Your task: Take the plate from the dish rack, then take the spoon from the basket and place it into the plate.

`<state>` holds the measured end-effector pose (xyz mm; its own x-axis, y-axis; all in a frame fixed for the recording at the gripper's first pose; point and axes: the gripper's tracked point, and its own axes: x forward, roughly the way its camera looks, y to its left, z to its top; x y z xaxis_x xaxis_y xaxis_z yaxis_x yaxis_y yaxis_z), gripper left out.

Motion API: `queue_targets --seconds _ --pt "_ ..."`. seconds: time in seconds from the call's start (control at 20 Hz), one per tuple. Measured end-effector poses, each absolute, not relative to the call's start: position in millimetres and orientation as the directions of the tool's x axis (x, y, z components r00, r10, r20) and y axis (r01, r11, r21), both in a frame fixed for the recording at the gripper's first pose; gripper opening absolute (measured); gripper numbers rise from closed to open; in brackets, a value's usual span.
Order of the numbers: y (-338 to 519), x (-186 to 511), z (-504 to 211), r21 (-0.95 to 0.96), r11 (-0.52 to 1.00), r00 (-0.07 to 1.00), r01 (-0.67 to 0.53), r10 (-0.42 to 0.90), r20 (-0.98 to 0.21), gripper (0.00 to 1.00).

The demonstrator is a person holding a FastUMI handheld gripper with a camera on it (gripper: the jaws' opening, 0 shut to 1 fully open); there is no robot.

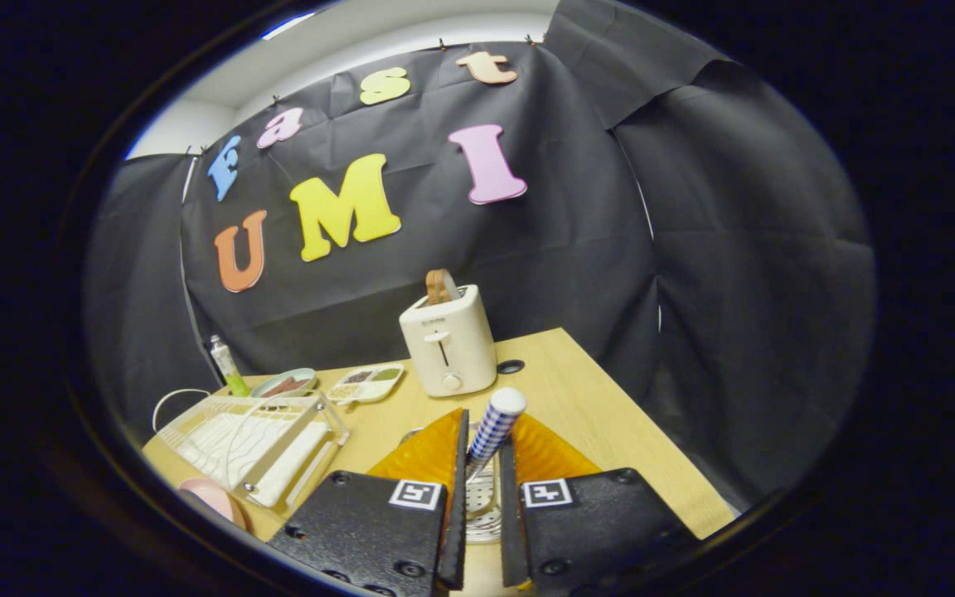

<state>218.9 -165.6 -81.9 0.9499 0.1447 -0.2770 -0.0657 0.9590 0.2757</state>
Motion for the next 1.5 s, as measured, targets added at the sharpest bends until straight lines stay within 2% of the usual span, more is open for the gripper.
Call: queue_targets --seconds 0.2,0.3,0.65,0.8,0.95,1.15,1.5 --pt "-150.9 218.5 -76.0 0.264 0.962 0.945 -0.070 0.149 -0.291 0.11" --pt "-152.4 218.9 -70.1 0.244 0.969 0.949 -0.044 0.117 -0.294 0.09" --pt "-179.9 202.9 -10.1 0.201 0.977 0.979 0.069 -0.028 -0.200 0.08" --pt "-168.2 177.2 27.8 0.198 0.978 0.990 0.070 -0.044 -0.135 0.08" --pt "-128.7 145.4 53.6 0.209 0.978 0.995 0.025 -0.005 -0.096 0.08" --pt "-67.6 106.4 64.5 0.238 0.970 0.992 -0.051 0.077 -0.104 0.08" --pt "46.1 58.3 30.7 0.239 0.959 0.966 -0.150 0.194 -0.172 0.08"
